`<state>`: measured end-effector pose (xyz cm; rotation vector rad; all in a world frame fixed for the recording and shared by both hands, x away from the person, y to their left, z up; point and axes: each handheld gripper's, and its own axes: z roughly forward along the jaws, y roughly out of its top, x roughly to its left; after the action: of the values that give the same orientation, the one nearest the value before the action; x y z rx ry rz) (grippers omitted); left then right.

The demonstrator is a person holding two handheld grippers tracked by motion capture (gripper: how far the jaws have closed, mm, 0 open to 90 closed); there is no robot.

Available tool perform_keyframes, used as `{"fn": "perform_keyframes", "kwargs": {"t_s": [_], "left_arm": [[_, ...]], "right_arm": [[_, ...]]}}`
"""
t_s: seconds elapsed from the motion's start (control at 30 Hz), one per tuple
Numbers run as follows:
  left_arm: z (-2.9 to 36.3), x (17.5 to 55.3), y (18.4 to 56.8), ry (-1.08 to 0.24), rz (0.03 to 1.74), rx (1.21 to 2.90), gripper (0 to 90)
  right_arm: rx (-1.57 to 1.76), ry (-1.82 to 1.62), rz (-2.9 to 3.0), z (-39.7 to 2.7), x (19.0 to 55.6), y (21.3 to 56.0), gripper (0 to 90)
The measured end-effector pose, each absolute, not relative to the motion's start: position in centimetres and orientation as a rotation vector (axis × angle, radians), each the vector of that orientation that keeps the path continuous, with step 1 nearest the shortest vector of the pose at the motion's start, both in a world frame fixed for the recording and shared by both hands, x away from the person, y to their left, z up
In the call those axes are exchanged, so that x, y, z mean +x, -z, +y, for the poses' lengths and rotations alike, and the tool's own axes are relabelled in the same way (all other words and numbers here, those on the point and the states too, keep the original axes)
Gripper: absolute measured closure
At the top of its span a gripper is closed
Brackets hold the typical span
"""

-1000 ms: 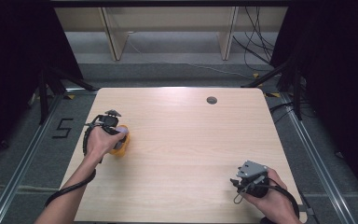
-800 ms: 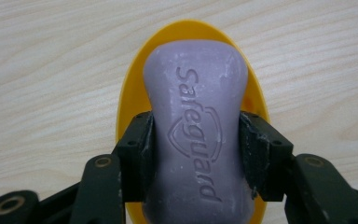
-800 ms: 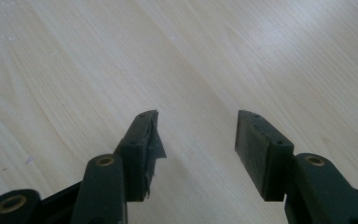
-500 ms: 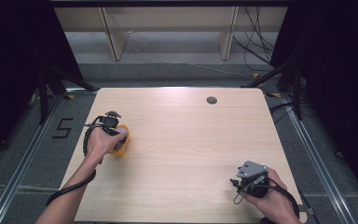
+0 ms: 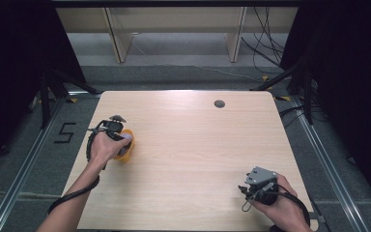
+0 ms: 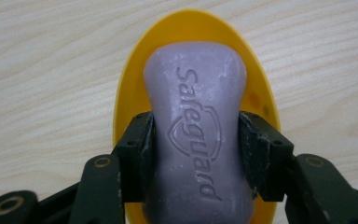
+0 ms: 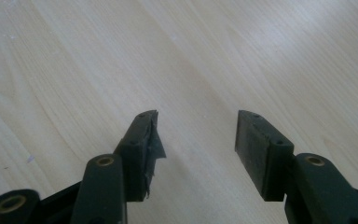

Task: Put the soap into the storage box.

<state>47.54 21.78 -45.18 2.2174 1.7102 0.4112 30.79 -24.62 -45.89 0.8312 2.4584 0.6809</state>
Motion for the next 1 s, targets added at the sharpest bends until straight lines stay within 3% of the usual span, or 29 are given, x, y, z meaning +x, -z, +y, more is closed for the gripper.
{"fn": "perform_keyframes", "kwargs": {"t_s": [0.27,0.47,0.73,1.0], "left_arm": [[21.8,47.4,44.5,-0.462,1.686,2.198,48.6],[21.8,46.8,43.3,-0.501,1.646,2.183,43.2],[22.1,44.7,41.6,-0.554,1.569,2.142,36.9],[23.0,42.2,41.5,-0.567,1.503,2.106,36.7]], "right_arm": [[0.828,-0.678,2.460,-24.6,30.8,45.9,49.4],[0.830,-0.680,2.458,-24.6,30.8,45.9,49.4],[0.832,-0.681,2.458,-24.6,30.8,45.9,49.3],[0.829,-0.680,2.459,-24.6,30.8,45.9,49.3]]}}
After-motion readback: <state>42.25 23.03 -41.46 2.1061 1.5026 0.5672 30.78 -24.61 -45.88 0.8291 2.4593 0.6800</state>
